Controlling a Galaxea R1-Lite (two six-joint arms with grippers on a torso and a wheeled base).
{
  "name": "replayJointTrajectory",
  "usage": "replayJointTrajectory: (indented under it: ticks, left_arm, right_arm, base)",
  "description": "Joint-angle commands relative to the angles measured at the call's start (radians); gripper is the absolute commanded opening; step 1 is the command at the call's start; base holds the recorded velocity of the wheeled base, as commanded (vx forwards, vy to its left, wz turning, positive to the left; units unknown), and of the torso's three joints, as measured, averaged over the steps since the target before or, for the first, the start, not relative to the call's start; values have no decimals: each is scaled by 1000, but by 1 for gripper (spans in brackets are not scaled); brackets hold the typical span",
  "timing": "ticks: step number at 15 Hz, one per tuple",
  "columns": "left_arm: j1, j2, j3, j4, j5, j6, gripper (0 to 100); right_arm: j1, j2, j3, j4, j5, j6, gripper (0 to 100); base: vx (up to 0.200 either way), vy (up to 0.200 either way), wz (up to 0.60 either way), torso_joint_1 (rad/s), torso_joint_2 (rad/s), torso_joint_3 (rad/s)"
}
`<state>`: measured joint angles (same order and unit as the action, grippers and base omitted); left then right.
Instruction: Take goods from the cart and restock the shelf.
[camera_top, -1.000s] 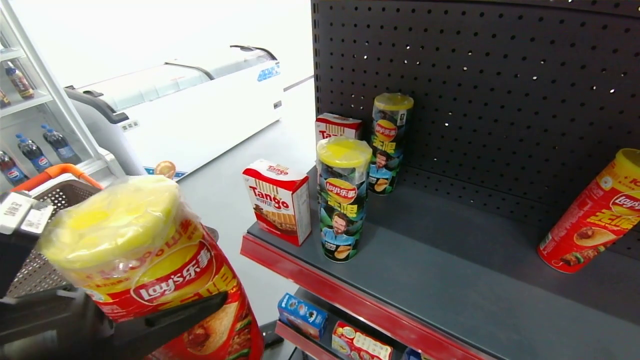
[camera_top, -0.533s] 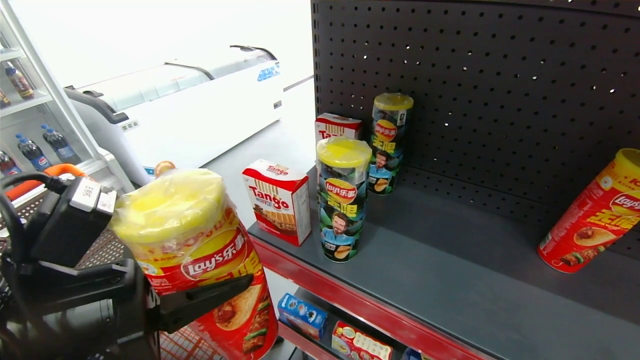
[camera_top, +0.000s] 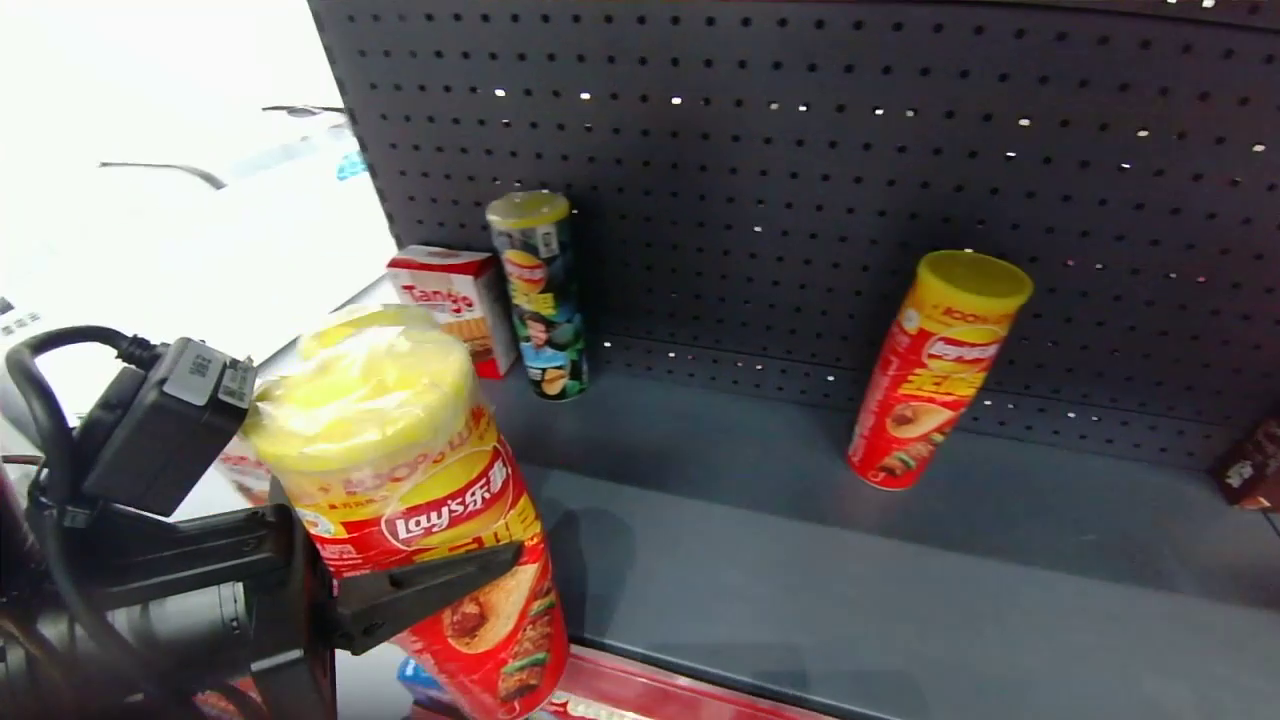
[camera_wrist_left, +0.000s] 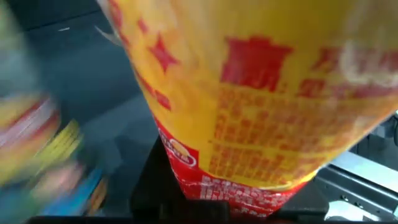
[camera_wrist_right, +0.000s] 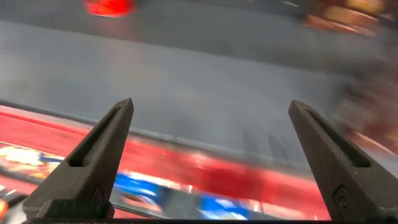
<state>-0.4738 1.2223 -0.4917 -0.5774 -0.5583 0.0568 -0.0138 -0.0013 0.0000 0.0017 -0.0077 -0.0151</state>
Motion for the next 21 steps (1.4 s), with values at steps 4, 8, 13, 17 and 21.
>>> replayJointTrajectory:
  ticks: [4,8,13,17,21]
  left_arm:
    - [3,8,-10,-2,1,0,0]
    - [9,6,-10,-2,5,-2,0]
    - [11,6,-8,-2,5,-2,0]
    - [12,6,-8,-4,5,-2,0]
    - [38,2,-1,-9,3,0,0]
  right_arm:
    - [0,1,0,0,0,0,100]
    - [0,1,0,0,0,1,100]
    - [0,1,0,0,0,3,100]
    - [0,1,0,0,0,1,100]
    - [0,1,0,0,2,1,100]
  base:
    - [0,0,-300,1,1,1]
    - [0,0,0,0,0,0]
    - [0,0,0,0,0,0]
    - [0,0,0,0,0,0]
    - [0,0,0,0,0,0]
